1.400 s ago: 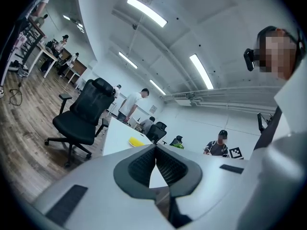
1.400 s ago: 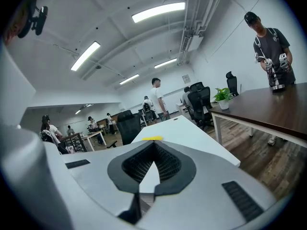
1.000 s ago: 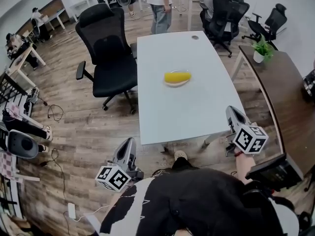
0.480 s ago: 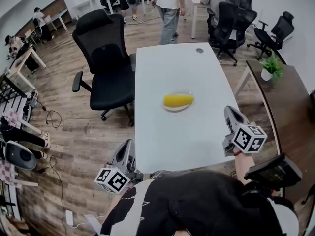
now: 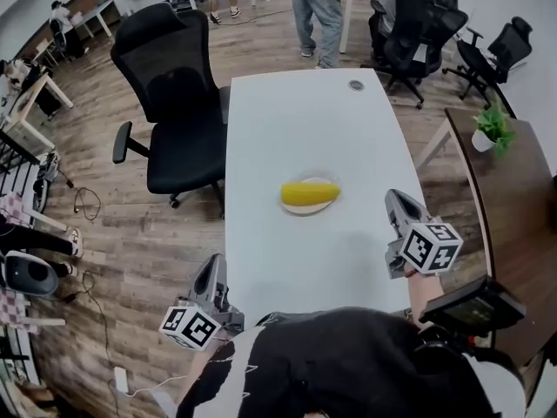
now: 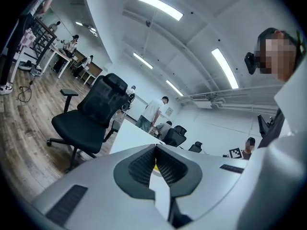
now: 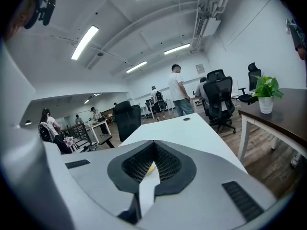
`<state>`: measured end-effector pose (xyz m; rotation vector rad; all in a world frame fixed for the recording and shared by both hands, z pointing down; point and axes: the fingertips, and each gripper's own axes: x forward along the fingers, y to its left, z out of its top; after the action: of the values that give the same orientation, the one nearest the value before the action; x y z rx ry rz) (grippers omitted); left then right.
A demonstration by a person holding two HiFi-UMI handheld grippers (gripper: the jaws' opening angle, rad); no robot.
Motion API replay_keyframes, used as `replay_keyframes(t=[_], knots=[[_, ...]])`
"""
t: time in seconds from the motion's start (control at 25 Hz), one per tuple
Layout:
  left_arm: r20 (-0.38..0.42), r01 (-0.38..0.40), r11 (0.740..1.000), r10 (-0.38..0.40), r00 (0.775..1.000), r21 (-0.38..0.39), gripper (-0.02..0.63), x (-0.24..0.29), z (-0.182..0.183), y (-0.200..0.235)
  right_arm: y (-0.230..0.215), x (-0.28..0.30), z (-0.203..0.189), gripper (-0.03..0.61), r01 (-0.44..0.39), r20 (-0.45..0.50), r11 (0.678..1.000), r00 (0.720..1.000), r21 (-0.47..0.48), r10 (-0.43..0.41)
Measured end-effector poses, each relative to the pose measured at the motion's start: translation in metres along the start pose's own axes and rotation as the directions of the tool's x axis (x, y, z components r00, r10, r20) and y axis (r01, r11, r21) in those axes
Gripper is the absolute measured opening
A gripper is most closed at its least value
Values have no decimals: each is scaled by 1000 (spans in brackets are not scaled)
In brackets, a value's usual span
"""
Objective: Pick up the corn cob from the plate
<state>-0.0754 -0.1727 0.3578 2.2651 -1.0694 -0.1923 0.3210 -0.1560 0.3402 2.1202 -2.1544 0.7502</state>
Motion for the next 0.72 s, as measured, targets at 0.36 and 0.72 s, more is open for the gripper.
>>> replay_keyframes(t=[0.36, 0.72], knots=[[-44, -59, 998, 59, 997, -9, 14, 21, -1, 13, -5, 54, -17, 15, -37, -89, 999, 995, 18, 38], [-73, -113, 993, 111, 991, -25, 14, 25, -10, 31, 2, 113, -31, 15, -88, -128, 995, 988, -40, 82]])
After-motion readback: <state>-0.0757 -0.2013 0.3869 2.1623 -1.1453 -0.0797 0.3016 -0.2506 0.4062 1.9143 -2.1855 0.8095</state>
